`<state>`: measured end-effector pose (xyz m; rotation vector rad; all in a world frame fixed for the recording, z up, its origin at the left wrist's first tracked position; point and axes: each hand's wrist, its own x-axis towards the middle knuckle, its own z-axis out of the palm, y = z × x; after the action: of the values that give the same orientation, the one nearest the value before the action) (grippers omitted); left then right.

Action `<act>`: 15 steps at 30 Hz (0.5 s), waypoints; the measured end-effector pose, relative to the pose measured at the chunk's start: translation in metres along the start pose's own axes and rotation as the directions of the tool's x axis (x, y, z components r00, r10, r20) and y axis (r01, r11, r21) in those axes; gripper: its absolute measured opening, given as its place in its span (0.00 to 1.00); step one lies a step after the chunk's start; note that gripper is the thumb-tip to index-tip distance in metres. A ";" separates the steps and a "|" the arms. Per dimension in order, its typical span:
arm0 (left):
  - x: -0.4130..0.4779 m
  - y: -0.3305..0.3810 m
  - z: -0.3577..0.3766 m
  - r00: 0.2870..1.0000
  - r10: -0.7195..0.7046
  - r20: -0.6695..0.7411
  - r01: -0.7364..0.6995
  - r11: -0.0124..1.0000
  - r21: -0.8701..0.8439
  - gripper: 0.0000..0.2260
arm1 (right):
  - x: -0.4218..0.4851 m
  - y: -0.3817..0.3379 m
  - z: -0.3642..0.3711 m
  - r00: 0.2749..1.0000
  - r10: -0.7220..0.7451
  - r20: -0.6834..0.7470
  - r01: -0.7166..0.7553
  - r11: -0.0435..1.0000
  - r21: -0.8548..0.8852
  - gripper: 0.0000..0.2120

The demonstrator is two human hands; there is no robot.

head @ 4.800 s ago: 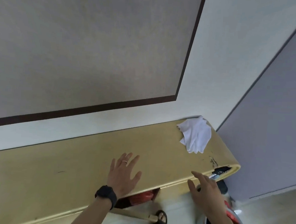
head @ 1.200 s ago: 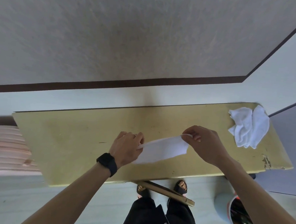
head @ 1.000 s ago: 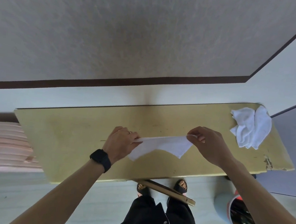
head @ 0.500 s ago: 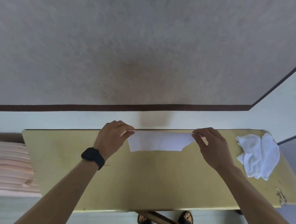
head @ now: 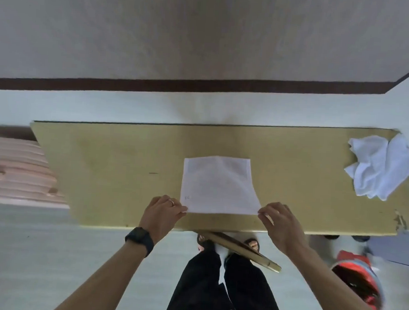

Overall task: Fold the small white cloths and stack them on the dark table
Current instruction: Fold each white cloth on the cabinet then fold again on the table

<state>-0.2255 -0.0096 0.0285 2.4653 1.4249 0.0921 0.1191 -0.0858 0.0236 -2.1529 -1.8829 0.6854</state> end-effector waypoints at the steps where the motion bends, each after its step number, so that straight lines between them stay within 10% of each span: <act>1: -0.011 0.001 0.010 0.998 -0.008 0.064 0.008 1.000 -0.001 0.12 | -0.009 0.002 0.010 0.996 0.042 0.076 -0.042 0.999 0.005 0.05; 9: -0.043 0.008 0.036 0.928 -0.161 0.337 0.205 0.974 -0.098 0.08 | -0.042 0.007 0.040 0.933 0.163 0.321 -0.192 0.979 0.061 0.07; 15: 0.002 -0.008 0.029 0.803 -0.406 0.436 0.588 0.657 -0.471 0.08 | 0.022 -0.010 0.032 0.912 0.326 0.250 -0.394 0.865 0.310 0.05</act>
<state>-0.2257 -0.0104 -0.0012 1.4462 1.5879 0.0347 0.0977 -0.0679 -0.0044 -2.2724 -1.2938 1.2409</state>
